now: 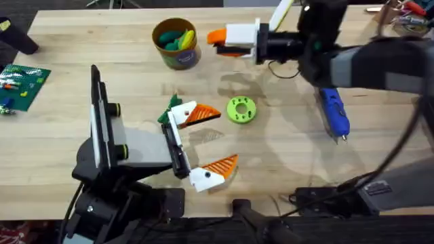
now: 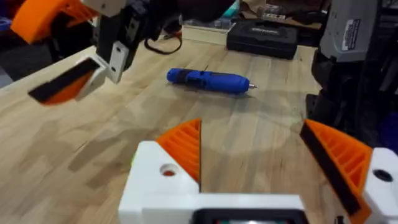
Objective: Pick up the gripper from the table and insert it into the empty holder that is missing its gripper. Then pick up a screw, insert it into the mounting hole, and use the screwdriver to tighten it. Finally, clean up the table by picking up the vegetable and placing it into the bucket.
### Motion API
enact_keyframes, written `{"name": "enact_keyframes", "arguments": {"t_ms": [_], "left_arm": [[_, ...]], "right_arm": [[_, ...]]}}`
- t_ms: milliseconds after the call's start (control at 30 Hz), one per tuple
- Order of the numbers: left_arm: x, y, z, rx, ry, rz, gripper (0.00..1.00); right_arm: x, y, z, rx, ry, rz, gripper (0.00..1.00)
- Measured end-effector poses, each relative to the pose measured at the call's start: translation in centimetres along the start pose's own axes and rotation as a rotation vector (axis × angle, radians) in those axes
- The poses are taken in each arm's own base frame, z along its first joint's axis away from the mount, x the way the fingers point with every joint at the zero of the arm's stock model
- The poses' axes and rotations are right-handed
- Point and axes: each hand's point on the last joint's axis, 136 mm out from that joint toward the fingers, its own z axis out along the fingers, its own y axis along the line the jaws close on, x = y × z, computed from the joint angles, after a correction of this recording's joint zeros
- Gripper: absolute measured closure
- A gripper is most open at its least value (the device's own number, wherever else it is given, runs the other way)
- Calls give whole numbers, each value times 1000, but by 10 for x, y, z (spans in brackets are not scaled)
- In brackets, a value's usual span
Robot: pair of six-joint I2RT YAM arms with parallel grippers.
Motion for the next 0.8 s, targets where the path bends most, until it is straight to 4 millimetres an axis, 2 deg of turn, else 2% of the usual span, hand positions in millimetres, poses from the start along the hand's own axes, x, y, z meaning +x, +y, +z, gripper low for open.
{"name": "enact_keyframes", "arguments": {"t_ms": [100,267,400,500,667,800], "left_arm": [[0,0,0,0,0,0,14],[0,0,0,0,0,0,15],[0,0,0,1,0,0,14],[0,0,0,1,0,0,14],[0,0,0,2,0,0,13],[0,0,0,2,0,-1,13]], "right_arm": [[-4,-13,-7,111,-32,0,7],[25,-49,-11,320,59,53,7],[35,-58,-29,438,124,34,7],[31,-47,-53,540,148,-15,7],[13,-4,-97,688,154,-187,7],[11,27,-125,771,152,-312,7]]}}
